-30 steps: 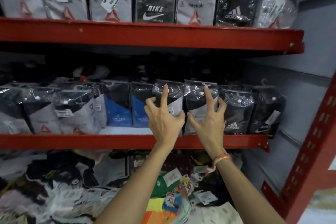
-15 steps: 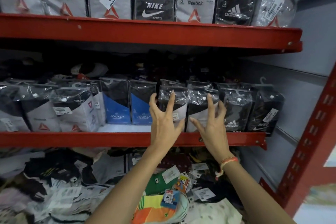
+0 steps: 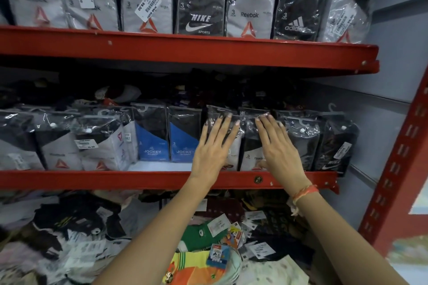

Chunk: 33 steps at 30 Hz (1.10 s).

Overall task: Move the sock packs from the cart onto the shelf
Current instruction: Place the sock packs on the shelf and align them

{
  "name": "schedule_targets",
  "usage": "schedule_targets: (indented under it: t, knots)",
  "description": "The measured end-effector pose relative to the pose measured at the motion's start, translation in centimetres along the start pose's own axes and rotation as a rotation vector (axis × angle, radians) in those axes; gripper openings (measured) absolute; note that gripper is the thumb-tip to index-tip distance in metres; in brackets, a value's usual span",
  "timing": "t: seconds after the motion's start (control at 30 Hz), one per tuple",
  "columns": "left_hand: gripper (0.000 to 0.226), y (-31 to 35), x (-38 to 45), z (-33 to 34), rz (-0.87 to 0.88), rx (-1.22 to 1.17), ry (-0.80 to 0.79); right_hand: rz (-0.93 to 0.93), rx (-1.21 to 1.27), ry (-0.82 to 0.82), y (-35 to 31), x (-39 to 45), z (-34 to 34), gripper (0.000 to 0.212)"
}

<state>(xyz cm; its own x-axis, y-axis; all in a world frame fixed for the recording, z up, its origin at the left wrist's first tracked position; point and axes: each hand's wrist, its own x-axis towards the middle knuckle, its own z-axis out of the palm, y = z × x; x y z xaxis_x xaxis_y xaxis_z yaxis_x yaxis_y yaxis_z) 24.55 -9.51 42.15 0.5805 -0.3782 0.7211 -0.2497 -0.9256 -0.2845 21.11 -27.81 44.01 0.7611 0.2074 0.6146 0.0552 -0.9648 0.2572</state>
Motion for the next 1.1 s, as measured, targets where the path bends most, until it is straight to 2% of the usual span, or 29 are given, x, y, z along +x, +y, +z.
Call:
schedule_targets:
  t: [0.13, 0.3, 0.47, 0.67, 0.93, 1.1]
  knots:
    - [0.108, 0.1, -0.8, 0.0, 0.025, 0.066, -0.032, -0.007, -0.049, 0.016, -0.3, -0.9, 0.2, 0.100]
    - [0.080, -0.6, -3.4, -1.7, 0.085, 0.061, 0.007, -0.008, -0.004, 0.059, -2.1, -3.2, -0.2, 0.075]
    - [0.062, -2.5, -8.1, -3.7, 0.051, -0.040, -0.018, -0.024, 0.151, 0.054, -6.5, -6.4, -1.6, 0.080]
    - [0.052, -5.0, -16.0, -5.1, -0.014, -0.118, -0.086, -0.029, 0.329, 0.058, -13.5, -10.8, -2.2, 0.072]
    - [0.046, -7.7, -28.4, -6.7, -0.127, -0.209, -0.199, -0.063, 0.503, -0.078, -22.6, -18.1, -1.2, 0.061]
    - [0.042, -8.9, -36.1, -6.5, -0.210, -0.221, -0.328, -0.079, 0.621, -0.272, -28.0, -21.9, 0.2, 0.057]
